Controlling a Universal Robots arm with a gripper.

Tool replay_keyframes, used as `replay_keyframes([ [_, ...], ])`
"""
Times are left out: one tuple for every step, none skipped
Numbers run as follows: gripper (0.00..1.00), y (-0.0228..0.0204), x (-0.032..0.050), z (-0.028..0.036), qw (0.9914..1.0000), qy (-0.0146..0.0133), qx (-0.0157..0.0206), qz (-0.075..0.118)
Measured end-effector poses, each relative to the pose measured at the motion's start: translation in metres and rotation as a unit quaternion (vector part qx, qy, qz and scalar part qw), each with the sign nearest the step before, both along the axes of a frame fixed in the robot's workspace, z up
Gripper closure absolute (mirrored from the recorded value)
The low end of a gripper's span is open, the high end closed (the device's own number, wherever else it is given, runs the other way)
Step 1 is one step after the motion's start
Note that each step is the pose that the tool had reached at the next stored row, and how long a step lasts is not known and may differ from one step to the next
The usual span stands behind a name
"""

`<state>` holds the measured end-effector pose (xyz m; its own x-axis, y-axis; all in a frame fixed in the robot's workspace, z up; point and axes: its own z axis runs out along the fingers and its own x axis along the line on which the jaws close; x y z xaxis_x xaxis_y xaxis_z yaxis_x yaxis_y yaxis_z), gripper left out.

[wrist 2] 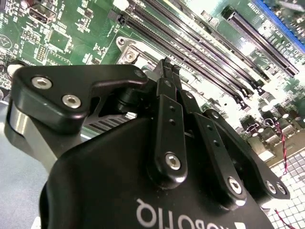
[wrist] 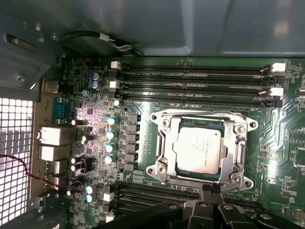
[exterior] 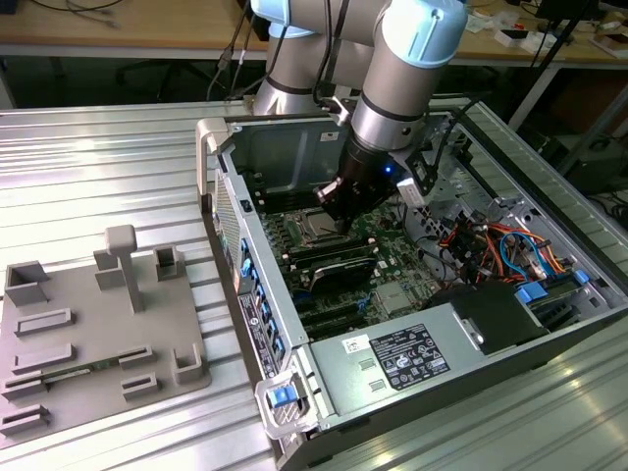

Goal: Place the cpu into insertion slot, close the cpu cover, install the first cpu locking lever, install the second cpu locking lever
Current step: 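Install the second cpu locking lever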

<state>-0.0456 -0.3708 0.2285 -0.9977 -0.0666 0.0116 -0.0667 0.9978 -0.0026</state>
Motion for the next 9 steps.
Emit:
replay_keyframes([
  [0.89,-0.0013,0.0000,0.0008,1.00000,0.0000,-0.0005,0.000],
  [0.89,-0.0020,0.0000,0.0013,1.00000,0.0001,-0.0009,0.000],
  [0.89,-0.0027,0.0001,0.0019,1.00000,0.0003,-0.0013,0.000],
  [0.89,-0.0037,0.0001,0.0030,1.00000,0.0005,-0.0019,0.000],
  [0.89,-0.0046,0.0001,0.0035,1.00000,0.0006,-0.0021,0.000],
  [0.89,-0.0056,0.0001,0.0039,1.00000,0.0008,-0.0022,0.000],
  [0.89,-0.0065,0.0001,0.0042,1.00000,0.0011,-0.0022,0.000],
  [0.89,-0.0078,0.0001,0.0043,1.00000,0.0016,-0.0022,0.000],
  [0.89,-0.0089,0.0001,0.0043,0.99999,0.0022,-0.0022,-0.001],
])
